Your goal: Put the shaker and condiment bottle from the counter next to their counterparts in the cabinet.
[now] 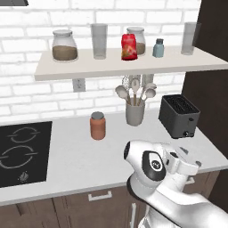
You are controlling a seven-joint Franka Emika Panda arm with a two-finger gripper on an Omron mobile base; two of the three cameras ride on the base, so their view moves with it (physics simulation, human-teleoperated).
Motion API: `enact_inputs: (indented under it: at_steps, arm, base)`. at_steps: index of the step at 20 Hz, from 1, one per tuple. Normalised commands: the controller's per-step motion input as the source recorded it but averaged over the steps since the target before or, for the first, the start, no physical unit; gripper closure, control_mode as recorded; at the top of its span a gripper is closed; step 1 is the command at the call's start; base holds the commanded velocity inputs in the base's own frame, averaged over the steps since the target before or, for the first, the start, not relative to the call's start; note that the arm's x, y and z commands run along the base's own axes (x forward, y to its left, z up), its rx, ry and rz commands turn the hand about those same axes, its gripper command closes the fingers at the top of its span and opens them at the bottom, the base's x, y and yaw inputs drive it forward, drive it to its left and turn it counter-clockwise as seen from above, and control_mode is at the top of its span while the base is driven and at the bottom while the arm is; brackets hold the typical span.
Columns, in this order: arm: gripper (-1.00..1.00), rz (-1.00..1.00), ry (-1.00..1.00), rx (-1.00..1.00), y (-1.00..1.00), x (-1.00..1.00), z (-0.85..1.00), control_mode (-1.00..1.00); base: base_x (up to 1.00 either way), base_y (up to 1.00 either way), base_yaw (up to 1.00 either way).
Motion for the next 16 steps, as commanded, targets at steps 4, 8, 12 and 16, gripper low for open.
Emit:
enact_inputs:
  at_steps: [4, 8, 12, 16]
  arm:
    - [-1.0, 0.23, 0.0, 0.0, -0.52, -0.18, -0.16, -1.0]
    - [-1.0, 0.37, 0.0, 0.0, -0.54, -0.06, -0.58, -1.0]
    - [-1.0, 0.28, -0.03, -0.01, -0.08, -0.3, -0.88, -1.0]
    - [-1.0, 0.1, 0.0, -0.05, 0.27, -0.47, -1.0, -1.0]
  base:
    - [0.0, 0.0, 0.0]
    - [0.0, 0.0, 0.0]
    - [0.0, 0.0, 0.0]
    - [0.0, 0.0, 0.0]
